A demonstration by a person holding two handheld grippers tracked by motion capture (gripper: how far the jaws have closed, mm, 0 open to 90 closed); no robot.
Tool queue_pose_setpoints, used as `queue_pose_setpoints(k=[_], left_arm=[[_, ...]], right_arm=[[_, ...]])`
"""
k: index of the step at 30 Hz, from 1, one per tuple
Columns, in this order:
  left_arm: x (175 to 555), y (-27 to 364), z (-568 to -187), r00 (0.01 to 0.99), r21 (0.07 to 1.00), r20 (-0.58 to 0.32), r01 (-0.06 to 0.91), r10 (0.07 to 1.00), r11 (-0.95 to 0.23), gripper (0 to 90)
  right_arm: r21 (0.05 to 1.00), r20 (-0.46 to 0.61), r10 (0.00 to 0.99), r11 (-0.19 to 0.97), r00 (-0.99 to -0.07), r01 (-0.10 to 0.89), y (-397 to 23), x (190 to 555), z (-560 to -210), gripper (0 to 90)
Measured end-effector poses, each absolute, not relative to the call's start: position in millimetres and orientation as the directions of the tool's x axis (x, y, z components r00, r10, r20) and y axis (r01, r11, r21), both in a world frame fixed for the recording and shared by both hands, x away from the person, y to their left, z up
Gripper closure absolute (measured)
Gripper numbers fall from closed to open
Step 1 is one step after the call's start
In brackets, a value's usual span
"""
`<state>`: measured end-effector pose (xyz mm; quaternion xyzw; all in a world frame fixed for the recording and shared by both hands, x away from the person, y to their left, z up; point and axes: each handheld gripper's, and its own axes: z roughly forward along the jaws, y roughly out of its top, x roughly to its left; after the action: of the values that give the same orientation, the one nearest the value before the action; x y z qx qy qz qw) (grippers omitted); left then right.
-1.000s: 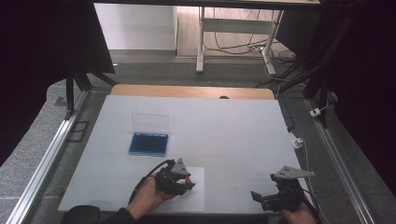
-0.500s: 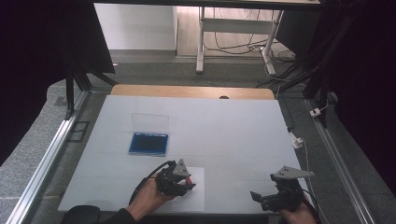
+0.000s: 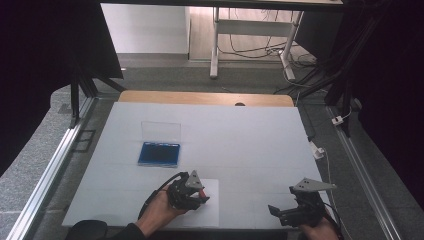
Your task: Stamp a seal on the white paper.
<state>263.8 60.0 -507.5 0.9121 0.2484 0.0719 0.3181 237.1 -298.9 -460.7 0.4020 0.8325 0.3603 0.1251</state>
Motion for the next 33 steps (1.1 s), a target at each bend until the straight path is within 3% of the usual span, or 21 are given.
queue_pose_setpoints(k=[15, 33], left_arm=[[265.8, 62.5, -495.0, 0.874, 0.645, -0.035, 0.390, 0.484, -0.657, 58.2], [274.7, 87.4, -478.4, 0.839, 0.691, -0.062, 0.427, 0.541, -0.583, 58.2]], right_arm=[[0.699, 0.078, 0.759, 0.421, -0.647, 0.578, -298.7, 236.9, -460.6, 0.0], [0.701, 0.079, 0.759, 0.419, -0.647, 0.577, -298.8, 236.9, -460.7, 0.0]])
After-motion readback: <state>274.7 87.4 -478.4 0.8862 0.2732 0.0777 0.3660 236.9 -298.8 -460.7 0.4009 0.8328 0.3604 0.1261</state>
